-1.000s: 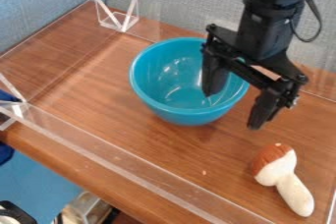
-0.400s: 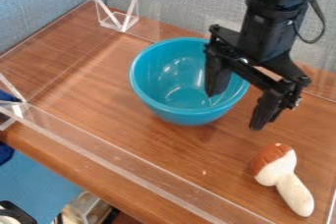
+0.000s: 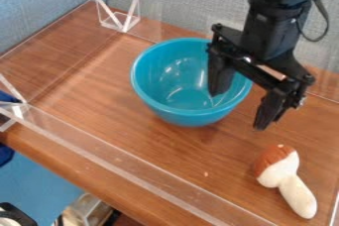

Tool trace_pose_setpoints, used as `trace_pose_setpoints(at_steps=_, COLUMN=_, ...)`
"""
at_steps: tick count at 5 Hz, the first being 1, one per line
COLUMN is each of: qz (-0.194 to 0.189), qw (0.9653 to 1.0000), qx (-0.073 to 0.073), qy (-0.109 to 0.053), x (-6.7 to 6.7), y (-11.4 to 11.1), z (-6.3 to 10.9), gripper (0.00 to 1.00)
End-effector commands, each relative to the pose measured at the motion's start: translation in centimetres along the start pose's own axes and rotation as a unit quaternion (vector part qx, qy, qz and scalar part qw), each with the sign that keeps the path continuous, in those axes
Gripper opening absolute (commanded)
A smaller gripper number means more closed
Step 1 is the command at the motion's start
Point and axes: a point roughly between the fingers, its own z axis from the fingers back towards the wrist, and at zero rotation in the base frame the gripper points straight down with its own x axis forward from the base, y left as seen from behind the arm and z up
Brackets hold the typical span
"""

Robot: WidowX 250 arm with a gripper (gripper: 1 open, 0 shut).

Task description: Remove the mushroom from inside the blue bowl and put it on the table

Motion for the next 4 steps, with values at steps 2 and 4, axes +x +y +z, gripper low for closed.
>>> trace_pose_setpoints(at_steps=2, qz=0.0, qw=0.9995, qx=-0.006, qy=-0.032, x=-0.32, y=-0.43, z=1.36, gripper=1.0)
trace_pose_setpoints(at_steps=4, qz=0.002, qw=0.9997, qx=-0.006, qy=-0.026, x=-0.12, y=-0.02, z=0.66, gripper=1.0)
